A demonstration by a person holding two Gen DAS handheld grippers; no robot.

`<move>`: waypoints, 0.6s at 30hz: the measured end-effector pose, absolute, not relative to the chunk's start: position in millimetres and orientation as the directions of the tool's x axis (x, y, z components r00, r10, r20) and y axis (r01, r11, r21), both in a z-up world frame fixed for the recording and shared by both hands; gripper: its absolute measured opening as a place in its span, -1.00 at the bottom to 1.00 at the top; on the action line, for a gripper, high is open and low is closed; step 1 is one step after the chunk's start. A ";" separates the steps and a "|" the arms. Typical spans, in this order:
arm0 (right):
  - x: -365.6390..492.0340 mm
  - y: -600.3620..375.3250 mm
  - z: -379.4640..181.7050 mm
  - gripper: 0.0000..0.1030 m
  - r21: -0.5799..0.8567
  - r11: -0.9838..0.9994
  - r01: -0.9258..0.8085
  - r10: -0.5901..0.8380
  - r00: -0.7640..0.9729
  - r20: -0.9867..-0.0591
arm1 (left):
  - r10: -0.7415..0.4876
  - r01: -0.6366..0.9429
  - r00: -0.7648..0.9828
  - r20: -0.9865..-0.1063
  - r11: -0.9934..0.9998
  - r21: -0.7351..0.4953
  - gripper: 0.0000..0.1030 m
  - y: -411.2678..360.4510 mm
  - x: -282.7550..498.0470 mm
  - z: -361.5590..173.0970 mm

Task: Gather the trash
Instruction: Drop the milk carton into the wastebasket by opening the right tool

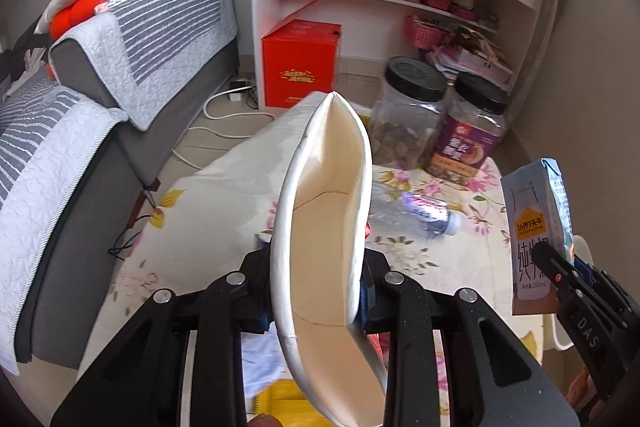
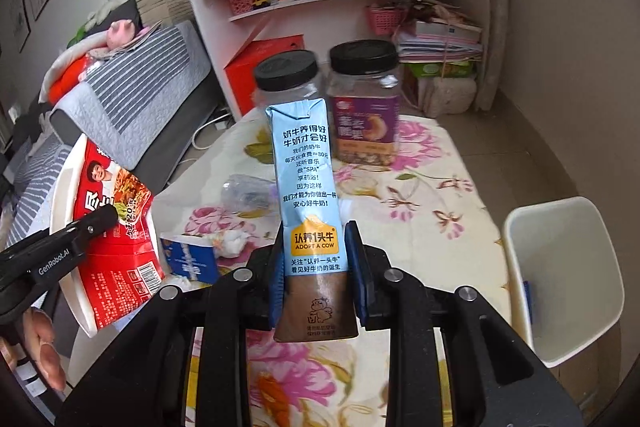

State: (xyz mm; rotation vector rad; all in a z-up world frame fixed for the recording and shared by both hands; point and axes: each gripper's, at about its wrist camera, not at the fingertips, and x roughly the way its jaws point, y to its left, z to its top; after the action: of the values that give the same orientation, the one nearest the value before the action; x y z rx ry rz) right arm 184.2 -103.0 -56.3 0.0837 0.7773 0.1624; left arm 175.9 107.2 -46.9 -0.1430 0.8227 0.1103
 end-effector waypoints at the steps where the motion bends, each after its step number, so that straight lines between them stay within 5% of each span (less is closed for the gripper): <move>1: 183.4 -107.6 -57.4 -0.50 0.135 0.985 -0.109 0.172 0.701 -0.692 | 0.034 -0.143 0.677 -0.736 0.986 -0.086 -0.43 99.9 177.3 -46.0; 18: 171.7 -188.5 -56.1 -0.50 0.166 0.986 0.015 0.106 0.714 -0.692 | -0.031 -0.025 0.698 -0.716 0.997 -0.068 -0.42 16.6 181.2 -44.0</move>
State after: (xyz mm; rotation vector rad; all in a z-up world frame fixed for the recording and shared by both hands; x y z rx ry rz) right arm 171.7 -188.5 -56.1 0.1645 0.7746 0.0502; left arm 181.2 16.6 -44.0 -0.0742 0.7988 -0.0034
